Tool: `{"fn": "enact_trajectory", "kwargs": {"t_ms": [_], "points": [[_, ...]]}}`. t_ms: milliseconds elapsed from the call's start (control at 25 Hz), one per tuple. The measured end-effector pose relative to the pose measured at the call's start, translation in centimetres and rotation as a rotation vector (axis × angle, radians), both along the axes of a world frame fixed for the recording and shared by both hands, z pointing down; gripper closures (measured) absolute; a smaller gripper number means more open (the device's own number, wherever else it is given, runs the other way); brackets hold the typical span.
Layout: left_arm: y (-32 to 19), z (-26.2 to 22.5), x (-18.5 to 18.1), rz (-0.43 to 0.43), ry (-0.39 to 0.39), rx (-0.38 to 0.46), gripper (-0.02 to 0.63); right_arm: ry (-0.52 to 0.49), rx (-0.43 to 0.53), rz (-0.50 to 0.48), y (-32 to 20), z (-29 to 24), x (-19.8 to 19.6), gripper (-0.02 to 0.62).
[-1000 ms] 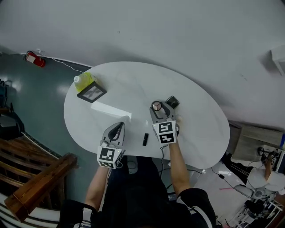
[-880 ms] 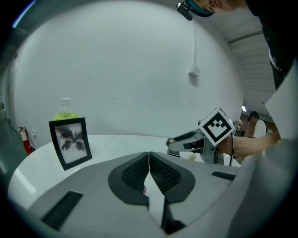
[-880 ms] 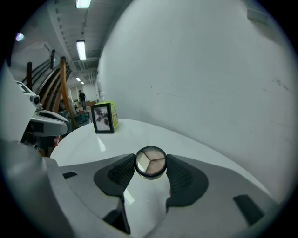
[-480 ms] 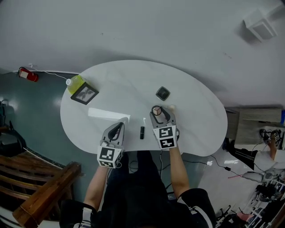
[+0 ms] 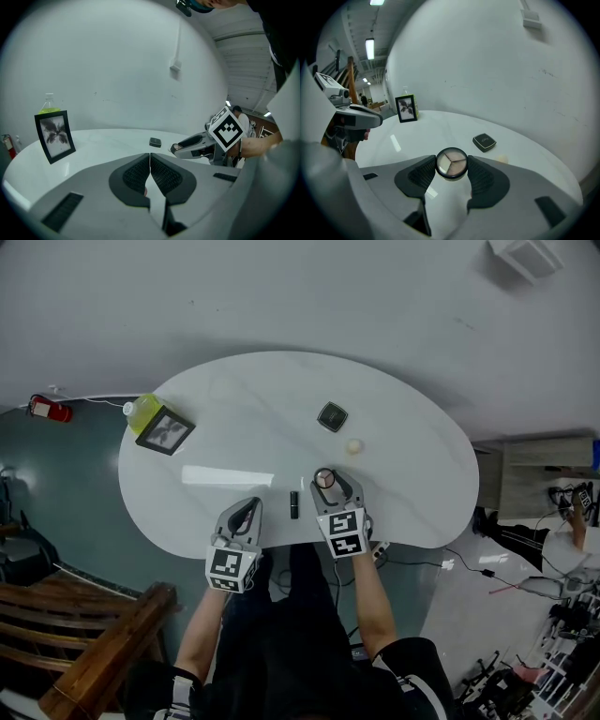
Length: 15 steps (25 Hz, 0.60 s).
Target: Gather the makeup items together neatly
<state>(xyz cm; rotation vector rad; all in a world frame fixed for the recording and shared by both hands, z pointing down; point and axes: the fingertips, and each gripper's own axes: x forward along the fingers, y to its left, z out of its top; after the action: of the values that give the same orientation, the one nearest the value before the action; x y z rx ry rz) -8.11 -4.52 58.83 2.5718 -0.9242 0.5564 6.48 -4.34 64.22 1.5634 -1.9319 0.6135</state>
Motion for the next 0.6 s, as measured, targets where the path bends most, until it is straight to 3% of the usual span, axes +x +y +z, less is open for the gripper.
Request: {"fn": "enact_trajectory", "kwargs": {"t_ms": [600], "points": [[2.7, 3.5, 0.4, 0.094, -0.026, -0.042, 0.586, -0.038, -0.097, 0.032, 6.0, 5.3, -1.7, 0.359]]}}
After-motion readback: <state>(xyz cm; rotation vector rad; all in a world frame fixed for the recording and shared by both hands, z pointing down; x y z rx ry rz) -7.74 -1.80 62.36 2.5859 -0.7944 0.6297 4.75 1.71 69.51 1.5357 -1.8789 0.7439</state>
